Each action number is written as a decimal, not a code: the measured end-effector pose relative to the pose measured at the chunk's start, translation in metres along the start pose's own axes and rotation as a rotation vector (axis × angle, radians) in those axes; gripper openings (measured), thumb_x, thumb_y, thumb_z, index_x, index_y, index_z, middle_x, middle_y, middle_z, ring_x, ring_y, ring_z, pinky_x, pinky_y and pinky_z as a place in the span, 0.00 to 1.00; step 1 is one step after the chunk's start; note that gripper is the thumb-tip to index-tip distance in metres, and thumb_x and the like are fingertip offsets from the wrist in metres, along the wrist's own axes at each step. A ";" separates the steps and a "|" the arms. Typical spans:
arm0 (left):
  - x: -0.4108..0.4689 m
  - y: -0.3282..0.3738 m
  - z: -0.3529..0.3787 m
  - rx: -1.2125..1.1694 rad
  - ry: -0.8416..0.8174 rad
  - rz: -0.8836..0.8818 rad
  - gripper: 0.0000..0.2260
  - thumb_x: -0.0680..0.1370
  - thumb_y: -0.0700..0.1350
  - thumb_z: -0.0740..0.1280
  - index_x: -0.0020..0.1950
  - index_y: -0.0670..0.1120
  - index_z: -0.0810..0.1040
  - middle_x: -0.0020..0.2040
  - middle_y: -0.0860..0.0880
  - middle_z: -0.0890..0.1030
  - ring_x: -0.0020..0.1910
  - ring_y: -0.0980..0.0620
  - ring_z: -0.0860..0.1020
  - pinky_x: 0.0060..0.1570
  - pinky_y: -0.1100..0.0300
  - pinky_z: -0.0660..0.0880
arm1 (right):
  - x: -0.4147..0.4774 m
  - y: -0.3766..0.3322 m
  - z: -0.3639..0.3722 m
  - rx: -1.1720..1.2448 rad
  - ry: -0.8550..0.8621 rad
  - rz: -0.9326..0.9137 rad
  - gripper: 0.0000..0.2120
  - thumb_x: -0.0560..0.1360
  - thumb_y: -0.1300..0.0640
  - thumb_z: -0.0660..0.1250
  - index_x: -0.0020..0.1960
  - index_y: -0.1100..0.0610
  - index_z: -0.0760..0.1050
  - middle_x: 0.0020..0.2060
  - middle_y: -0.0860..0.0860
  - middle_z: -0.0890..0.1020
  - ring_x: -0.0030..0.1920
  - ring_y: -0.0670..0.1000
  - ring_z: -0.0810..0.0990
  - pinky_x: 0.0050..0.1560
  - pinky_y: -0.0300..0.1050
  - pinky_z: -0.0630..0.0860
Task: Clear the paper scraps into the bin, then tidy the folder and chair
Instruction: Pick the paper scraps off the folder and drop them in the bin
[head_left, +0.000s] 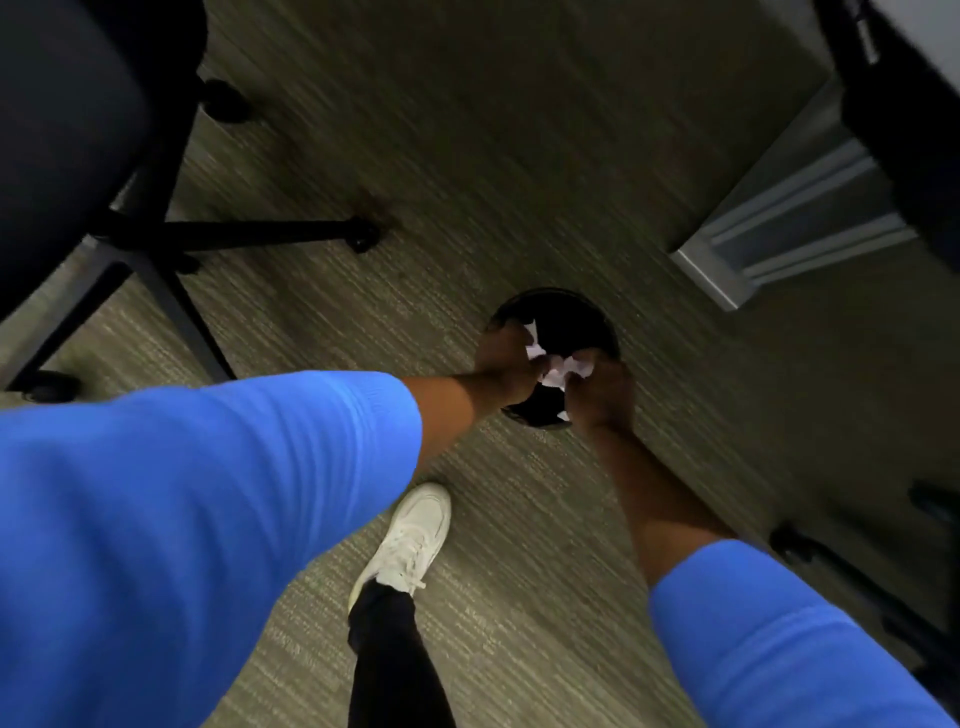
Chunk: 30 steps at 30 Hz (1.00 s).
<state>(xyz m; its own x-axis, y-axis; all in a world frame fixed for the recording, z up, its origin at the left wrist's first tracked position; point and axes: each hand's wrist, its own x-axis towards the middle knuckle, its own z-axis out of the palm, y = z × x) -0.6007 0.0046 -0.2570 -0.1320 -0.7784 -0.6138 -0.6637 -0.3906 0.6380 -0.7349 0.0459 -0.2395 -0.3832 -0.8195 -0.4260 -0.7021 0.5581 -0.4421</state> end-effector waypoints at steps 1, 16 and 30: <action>0.003 0.000 0.003 0.015 -0.038 0.008 0.26 0.82 0.54 0.73 0.72 0.37 0.75 0.74 0.37 0.76 0.74 0.38 0.75 0.72 0.48 0.73 | 0.002 0.002 0.001 0.004 -0.012 0.006 0.14 0.78 0.67 0.66 0.62 0.63 0.82 0.59 0.62 0.86 0.62 0.63 0.83 0.58 0.51 0.76; -0.038 0.015 -0.056 0.191 -0.326 0.206 0.20 0.87 0.51 0.64 0.77 0.46 0.78 0.82 0.45 0.73 0.81 0.45 0.71 0.78 0.53 0.68 | -0.041 -0.026 -0.015 0.104 0.069 -0.018 0.11 0.75 0.69 0.69 0.56 0.63 0.83 0.50 0.60 0.87 0.52 0.64 0.84 0.51 0.48 0.78; -0.131 -0.042 -0.253 -0.004 0.108 0.002 0.07 0.82 0.48 0.72 0.47 0.47 0.85 0.45 0.51 0.88 0.47 0.52 0.85 0.48 0.58 0.77 | -0.105 -0.246 -0.010 0.120 -0.178 -0.312 0.21 0.77 0.63 0.69 0.69 0.53 0.76 0.62 0.55 0.84 0.63 0.58 0.82 0.65 0.53 0.77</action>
<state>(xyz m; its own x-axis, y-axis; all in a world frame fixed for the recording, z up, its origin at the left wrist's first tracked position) -0.3694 -0.0008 -0.0858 -0.0537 -0.8275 -0.5589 -0.6606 -0.3903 0.6413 -0.5278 -0.0066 -0.0784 -0.0438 -0.9231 -0.3820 -0.6891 0.3048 -0.6575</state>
